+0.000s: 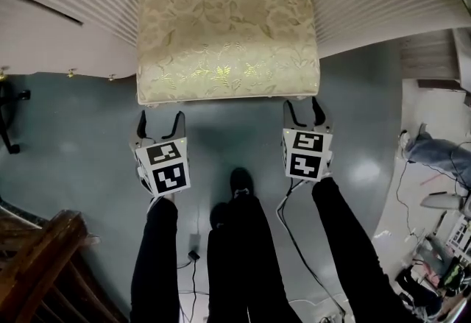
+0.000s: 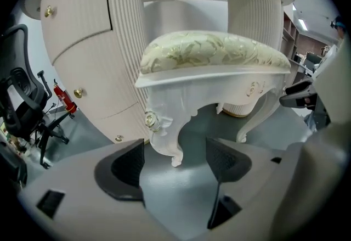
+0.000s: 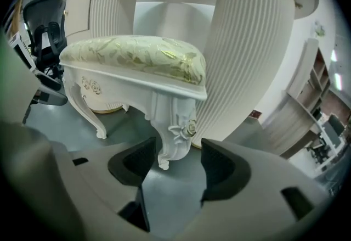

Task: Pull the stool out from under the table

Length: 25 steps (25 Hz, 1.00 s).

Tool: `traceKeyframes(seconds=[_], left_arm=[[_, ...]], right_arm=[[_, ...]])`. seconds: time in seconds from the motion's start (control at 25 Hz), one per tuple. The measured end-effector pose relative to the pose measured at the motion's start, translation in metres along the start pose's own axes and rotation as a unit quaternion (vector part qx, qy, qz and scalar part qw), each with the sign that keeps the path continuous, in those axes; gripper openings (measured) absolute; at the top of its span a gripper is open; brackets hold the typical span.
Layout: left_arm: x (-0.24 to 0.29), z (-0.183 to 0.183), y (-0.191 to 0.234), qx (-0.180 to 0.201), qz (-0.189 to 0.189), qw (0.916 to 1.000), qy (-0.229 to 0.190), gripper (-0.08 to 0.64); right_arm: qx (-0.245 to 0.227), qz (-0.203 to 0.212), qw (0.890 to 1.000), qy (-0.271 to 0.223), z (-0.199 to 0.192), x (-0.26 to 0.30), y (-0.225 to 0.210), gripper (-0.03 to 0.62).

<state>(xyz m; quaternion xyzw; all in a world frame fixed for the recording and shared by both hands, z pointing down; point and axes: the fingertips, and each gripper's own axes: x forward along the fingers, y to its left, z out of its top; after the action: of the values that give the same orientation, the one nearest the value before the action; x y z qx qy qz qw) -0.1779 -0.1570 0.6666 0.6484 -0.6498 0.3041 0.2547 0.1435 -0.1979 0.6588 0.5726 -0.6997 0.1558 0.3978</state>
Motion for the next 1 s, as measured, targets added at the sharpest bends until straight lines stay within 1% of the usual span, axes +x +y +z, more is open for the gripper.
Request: traceKeyframes(seconds=[0.08,0.16,0.28,0.44,0.64,0.8,0.88,0.92,1.0], left_arm=[[0.01,-0.003,0.002,0.004,0.003,1.0,0.008,0.354],[0.019,-0.004,0.005,0.0,0.007,0.9999,0.01,0.354],[0.031,-0.001,0.006,-0.006,0.01,0.9999,0.011,0.354],[0.046,0.004,0.01,-0.004,0.014,0.9998,0.012,0.354],[0.057,0.007,0.015,0.001,0.021,0.9997,0.015,0.353],[0.062,0.012,0.019,0.006,0.027,0.9995,0.011,0.351],[0.062,0.015,0.019,0.009,0.029,0.9995,0.01,0.339],[0.062,0.016,0.019,0.011,0.03,0.9994,0.01,0.311],[0.062,0.015,0.019,0.013,0.033,0.9993,0.011,0.296]], right_arm=[[-0.004,-0.003,1.0,0.002,0.0,0.006,0.0,0.258],[-0.01,-0.007,1.0,0.002,0.002,0.011,-0.002,0.258],[-0.017,-0.011,1.0,0.001,0.004,0.015,-0.003,0.258],[-0.02,-0.012,1.0,0.004,0.002,0.026,0.0,0.257],[-0.039,-0.026,0.999,-0.013,0.003,0.03,0.001,0.256],[-0.037,-0.019,0.999,-0.007,0.004,0.033,0.001,0.256],[-0.031,-0.014,0.999,-0.003,0.004,0.035,0.001,0.258],[-0.029,-0.014,0.999,-0.001,0.004,0.035,0.001,0.258],[-0.028,-0.015,1.0,0.0,0.003,0.035,0.001,0.258]])
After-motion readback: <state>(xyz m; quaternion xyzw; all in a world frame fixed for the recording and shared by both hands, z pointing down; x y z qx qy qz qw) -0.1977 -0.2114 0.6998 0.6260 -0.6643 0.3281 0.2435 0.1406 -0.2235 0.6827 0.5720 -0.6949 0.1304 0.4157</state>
